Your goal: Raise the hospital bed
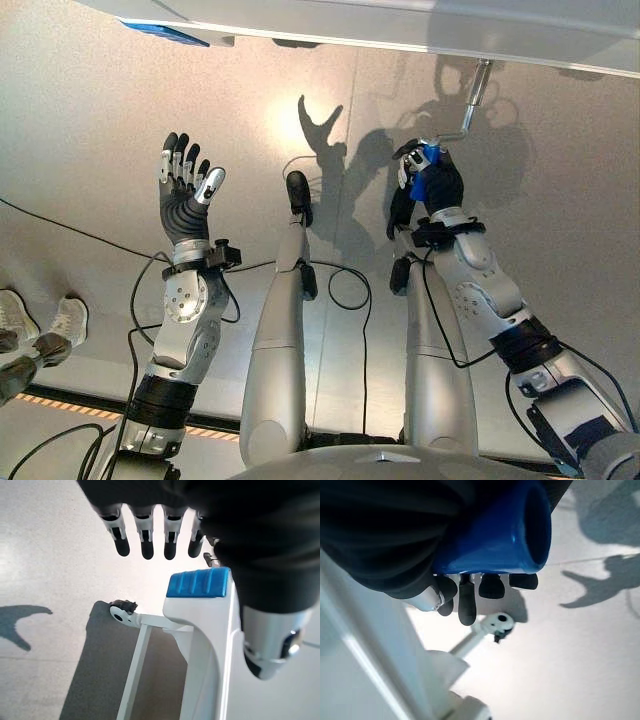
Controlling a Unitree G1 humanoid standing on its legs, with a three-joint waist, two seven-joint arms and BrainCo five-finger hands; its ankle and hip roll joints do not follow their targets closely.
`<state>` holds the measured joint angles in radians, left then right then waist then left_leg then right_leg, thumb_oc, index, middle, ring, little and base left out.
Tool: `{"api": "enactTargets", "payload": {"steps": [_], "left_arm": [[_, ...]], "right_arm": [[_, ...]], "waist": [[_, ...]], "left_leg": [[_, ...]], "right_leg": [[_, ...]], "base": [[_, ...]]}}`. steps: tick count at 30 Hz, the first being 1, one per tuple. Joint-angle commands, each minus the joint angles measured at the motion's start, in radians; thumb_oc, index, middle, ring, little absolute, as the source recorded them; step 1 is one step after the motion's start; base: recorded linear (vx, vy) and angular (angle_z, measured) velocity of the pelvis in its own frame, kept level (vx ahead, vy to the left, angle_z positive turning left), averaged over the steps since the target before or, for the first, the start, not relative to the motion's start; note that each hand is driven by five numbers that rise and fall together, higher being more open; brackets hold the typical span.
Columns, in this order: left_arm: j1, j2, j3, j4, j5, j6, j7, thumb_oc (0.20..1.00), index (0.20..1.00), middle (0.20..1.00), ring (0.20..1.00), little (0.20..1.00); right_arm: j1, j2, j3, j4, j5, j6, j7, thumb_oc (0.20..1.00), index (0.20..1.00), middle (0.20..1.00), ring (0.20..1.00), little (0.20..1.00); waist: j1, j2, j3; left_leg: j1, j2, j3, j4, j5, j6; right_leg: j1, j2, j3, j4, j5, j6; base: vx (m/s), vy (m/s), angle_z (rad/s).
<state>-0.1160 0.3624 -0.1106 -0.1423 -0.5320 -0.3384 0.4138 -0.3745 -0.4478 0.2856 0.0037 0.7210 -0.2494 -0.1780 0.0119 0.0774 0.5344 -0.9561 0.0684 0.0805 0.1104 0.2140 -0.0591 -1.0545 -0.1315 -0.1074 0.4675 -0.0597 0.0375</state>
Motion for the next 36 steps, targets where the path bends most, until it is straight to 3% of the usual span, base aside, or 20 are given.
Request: {"api": "enactTargets", "payload": {"steps": [1,5,16,30,36], "left_arm": [[0.053,0.028,0.063,-0.093,0.018,-0.057,-0.001,1.000,1.000,1.000,1.000,1.000],[0.061,0.023,0.070,-0.106,0.011,-0.063,-0.009,1.000,1.000,1.000,1.000,1.000],[0.059,0.034,0.080,-0.102,-0.007,-0.079,-0.016,1.000,1.000,1.000,1.000,1.000],[0.062,0.045,0.095,-0.103,-0.005,-0.089,-0.003,1.000,1.000,1.000,1.000,1.000],[0.068,0.054,0.090,-0.102,0.012,-0.091,0.004,1.000,1.000,1.000,1.000,1.000]], "right_arm": [[-0.078,0.005,-0.162,-0.148,0.033,-0.215,-0.035,0.200,0.200,0.200,0.200,0.200],[-0.064,0.033,-0.280,-0.119,0.072,-0.278,-0.093,0.200,0.200,0.200,0.200,0.200],[-0.103,0.018,-0.440,0.001,0.029,-0.334,-0.271,0.200,0.200,0.200,0.200,0.200],[-0.169,-0.102,-0.478,0.263,-0.105,-0.234,-0.433,0.200,0.200,0.200,0.200,0.200],[-0.178,-0.189,-0.488,0.329,-0.253,-0.161,-0.532,0.200,0.200,0.200,0.200,0.200]], "waist": [[-0.026,-0.026,-0.014],[-0.032,-0.027,-0.014],[-0.038,-0.024,-0.014],[-0.036,-0.029,-0.014],[-0.035,-0.030,-0.014]], "left_leg": [[-0.007,-0.057,-0.028,0.125,-0.153,0.002],[-0.001,-0.060,-0.027,0.126,-0.160,0.002],[0.004,-0.059,-0.031,0.127,-0.168,0.002],[0.004,-0.060,-0.030,0.125,-0.170,0.004],[0.001,-0.060,-0.031,0.130,-0.172,0.004]], "right_leg": [[0.062,0.004,-0.002,-0.206,0.136,0.084],[0.064,0.008,0.000,-0.201,0.130,0.084],[0.067,0.009,0.003,-0.198,0.123,0.087],[0.070,0.010,0.000,-0.200,0.122,0.087],[0.069,0.008,-0.003,-0.194,0.121,0.087]], "base": [[0.00,0.000,0.00],[0.00,-0.002,0.02],[0.00,-0.001,0.01],[0.00,0.000,0.00],[0.00,0.000,0.00]]}}
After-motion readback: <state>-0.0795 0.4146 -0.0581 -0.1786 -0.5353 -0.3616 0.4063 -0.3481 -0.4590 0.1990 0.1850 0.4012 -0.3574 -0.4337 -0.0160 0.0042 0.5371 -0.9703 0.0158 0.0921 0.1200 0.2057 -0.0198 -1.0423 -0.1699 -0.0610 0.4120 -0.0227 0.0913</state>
